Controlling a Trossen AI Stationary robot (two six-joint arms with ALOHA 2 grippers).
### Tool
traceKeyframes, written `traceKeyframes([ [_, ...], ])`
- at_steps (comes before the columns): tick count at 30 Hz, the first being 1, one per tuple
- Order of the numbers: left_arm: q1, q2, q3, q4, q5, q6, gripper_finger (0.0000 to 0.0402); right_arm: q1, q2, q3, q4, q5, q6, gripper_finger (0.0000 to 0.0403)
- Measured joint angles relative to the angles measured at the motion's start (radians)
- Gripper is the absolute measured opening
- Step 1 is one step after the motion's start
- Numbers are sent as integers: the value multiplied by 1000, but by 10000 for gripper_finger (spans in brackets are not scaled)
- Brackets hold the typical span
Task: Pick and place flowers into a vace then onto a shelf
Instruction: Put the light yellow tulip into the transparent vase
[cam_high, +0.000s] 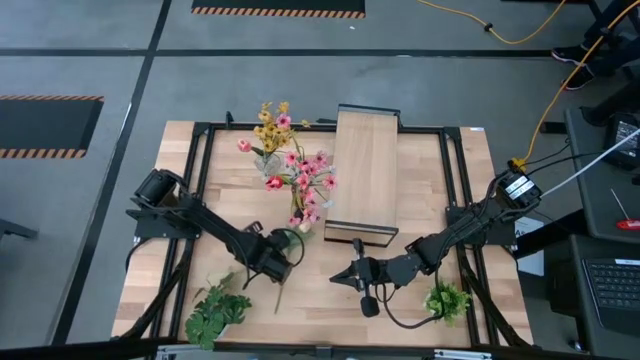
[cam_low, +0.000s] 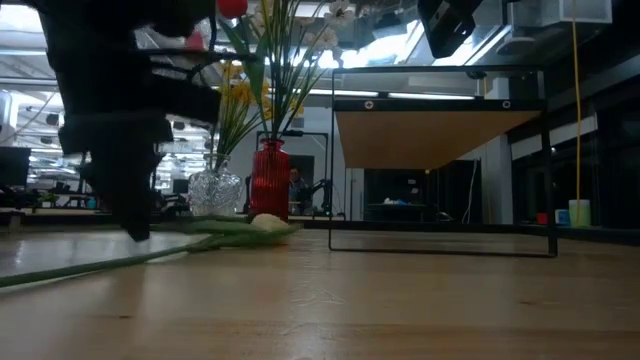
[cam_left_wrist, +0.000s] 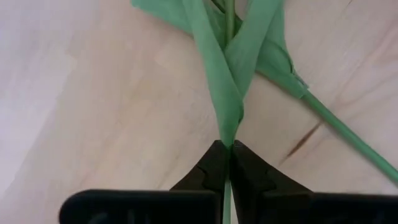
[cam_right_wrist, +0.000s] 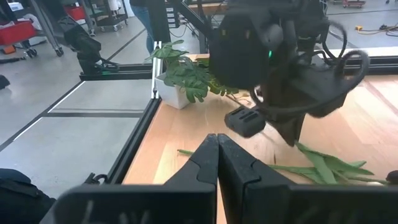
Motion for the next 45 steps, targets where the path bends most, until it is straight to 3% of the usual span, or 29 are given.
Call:
traceKeyframes([
  [7,-40,-162,0,-18,-78,44,5,0,0,0,-2,0,-12,5],
  [17,-210,-354,0,-21,-324,86,4,-29,0,0,-1,-1,-60,5],
  [27,-319,-372,0,-15,-457,131,4,-60,0,0,0,-20,-84,5],
  [32,-362,-371,0,63,-527,180,4,-59,0,0,0,-23,-85,5],
  [45,-440,-375,-1,195,-818,358,3,-60,0,0,12,-22,-85,5],
])
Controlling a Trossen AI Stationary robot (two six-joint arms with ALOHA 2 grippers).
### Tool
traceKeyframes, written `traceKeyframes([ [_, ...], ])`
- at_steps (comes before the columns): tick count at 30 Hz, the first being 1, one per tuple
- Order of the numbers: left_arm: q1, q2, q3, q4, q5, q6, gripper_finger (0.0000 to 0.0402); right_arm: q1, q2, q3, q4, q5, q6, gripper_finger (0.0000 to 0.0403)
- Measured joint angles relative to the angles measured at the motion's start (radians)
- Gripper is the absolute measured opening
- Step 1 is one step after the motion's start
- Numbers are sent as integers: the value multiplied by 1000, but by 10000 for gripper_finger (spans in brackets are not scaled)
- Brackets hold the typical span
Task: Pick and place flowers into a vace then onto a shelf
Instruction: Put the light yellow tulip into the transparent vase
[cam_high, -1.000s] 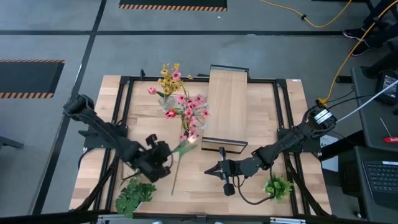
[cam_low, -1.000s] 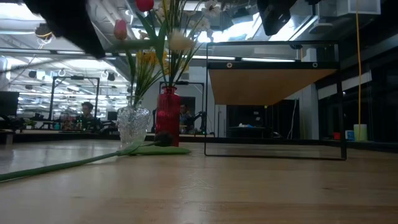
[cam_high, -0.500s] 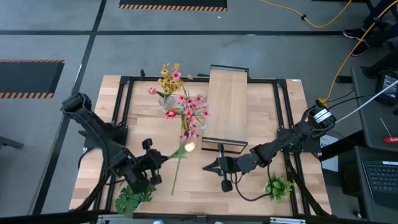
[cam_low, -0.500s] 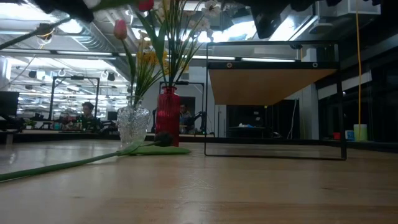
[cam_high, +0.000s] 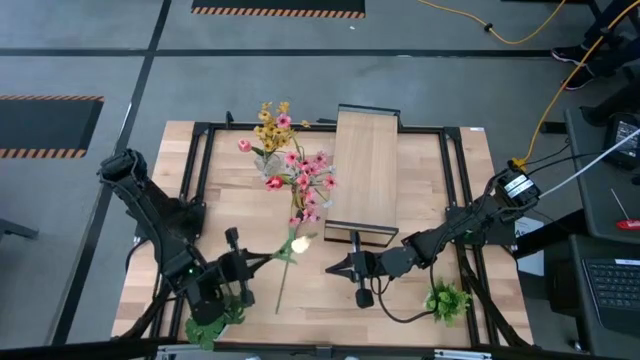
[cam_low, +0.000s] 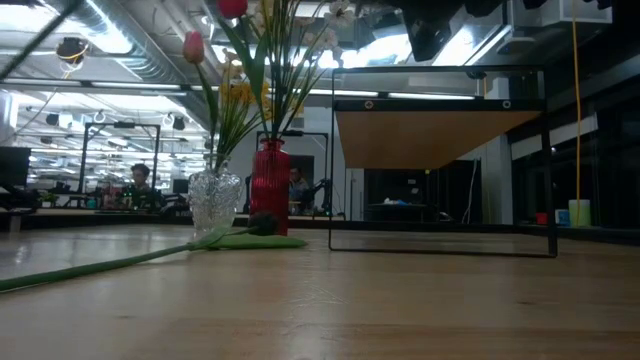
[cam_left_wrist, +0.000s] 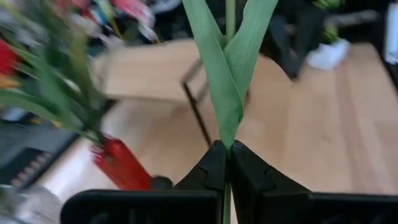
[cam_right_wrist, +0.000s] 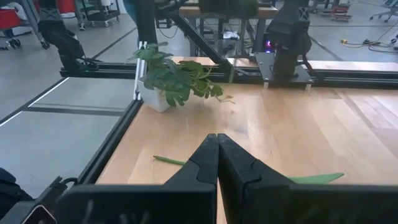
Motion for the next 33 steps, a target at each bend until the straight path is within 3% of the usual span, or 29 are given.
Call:
traceKeyframes([
  [10,-88,-150,0,-27,-395,120,3,2,0,0,2,0,4,5],
  [19,-94,-278,0,-324,-404,-38,3,-1,0,0,-11,0,3,5],
  [26,-27,-317,0,-726,-341,-418,3,-6,0,0,-16,0,0,5],
  [33,-17,-330,0,-999,-398,-655,3,-28,0,0,-59,-18,5,5],
])
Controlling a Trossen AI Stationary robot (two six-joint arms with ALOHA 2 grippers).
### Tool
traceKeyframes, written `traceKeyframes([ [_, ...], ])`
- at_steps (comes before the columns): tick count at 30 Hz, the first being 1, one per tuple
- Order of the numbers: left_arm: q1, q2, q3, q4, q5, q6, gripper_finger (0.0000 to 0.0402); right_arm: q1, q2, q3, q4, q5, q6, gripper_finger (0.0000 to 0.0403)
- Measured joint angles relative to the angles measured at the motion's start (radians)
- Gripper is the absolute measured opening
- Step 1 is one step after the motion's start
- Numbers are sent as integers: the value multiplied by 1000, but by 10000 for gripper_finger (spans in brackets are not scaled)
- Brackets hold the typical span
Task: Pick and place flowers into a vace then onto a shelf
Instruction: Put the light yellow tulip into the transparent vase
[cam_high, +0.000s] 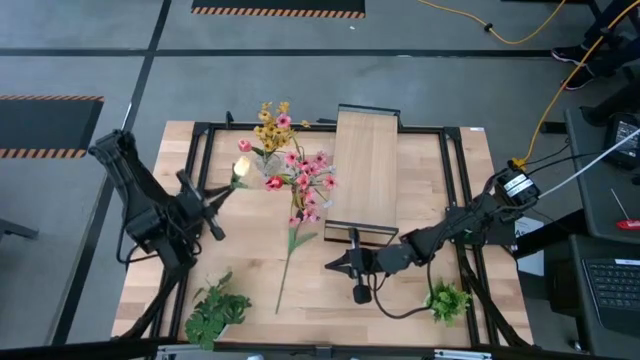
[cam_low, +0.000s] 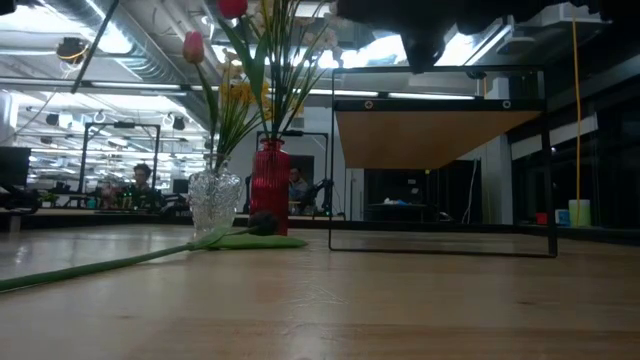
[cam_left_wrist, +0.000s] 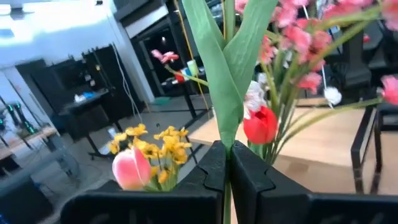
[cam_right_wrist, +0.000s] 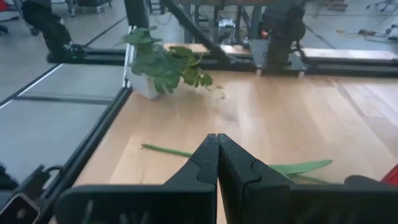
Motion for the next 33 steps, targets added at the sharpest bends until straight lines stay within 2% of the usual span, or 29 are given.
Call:
traceKeyframes([
  [7,14,-91,-3,2,-3,8,3,-27,0,0,-7,-26,22,5],
  [12,25,-108,-3,2,-1,10,3,-40,0,0,-13,-29,24,5],
  [16,40,-96,-3,3,-3,81,3,-57,0,0,-11,-44,21,5],
  [20,88,-138,11,2,4,166,3,-82,0,0,-3,-98,22,5],
  [28,135,-283,33,2,75,311,3,-101,0,0,-4,-119,-31,5],
  [33,94,-354,-17,58,216,348,3,-102,1,0,-1,-116,-82,5],
])
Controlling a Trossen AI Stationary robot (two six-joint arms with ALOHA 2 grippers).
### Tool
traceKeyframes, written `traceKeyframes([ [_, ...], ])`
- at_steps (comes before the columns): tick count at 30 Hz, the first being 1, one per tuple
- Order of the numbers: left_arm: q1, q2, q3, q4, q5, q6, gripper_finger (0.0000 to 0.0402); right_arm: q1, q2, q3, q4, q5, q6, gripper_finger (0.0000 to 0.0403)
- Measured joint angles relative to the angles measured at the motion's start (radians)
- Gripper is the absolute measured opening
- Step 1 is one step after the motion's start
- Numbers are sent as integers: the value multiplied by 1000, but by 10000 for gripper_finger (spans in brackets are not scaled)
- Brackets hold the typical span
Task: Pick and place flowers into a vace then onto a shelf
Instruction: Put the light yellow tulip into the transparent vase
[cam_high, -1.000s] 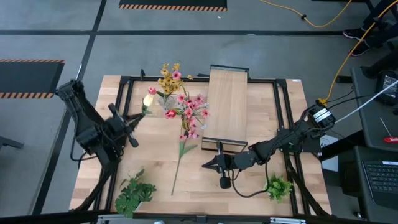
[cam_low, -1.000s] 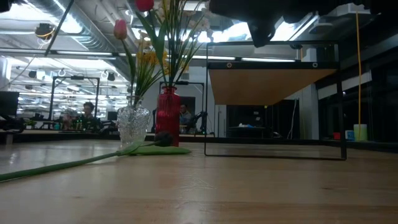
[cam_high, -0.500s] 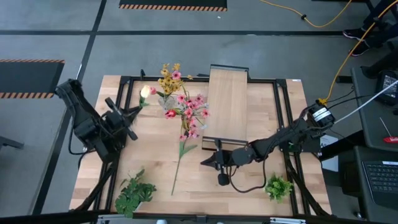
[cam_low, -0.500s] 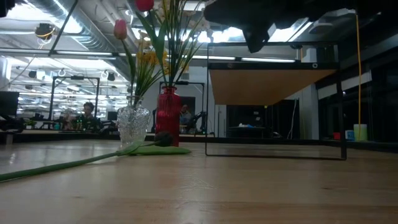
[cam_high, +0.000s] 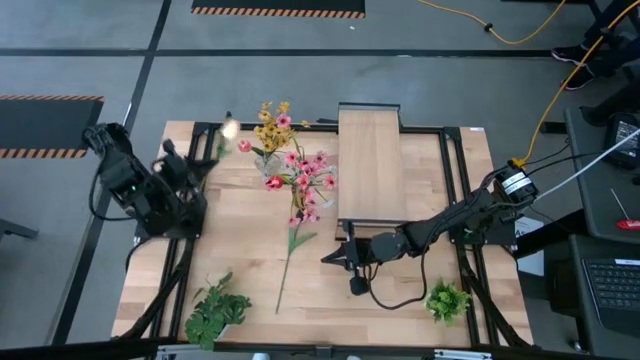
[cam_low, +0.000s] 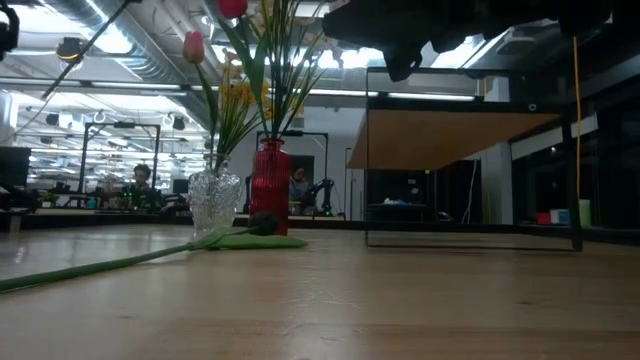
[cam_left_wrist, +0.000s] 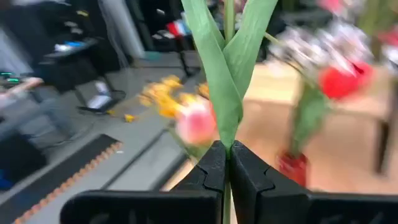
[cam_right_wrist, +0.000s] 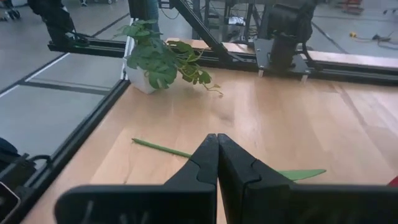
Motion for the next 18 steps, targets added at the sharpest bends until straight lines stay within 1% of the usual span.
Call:
traceKeyframes([
  [4,-48,-28,-93,159,82,133,3,-1,0,-1,15,-1,-22,5],
  [8,-84,-44,-161,363,184,296,3,-2,0,-1,26,-50,6,5],
  [15,-112,-62,-223,809,321,694,3,-2,0,-1,27,-67,32,5],
  [18,-103,-62,-248,1000,412,862,3,5,0,25,7,-66,49,5],
])
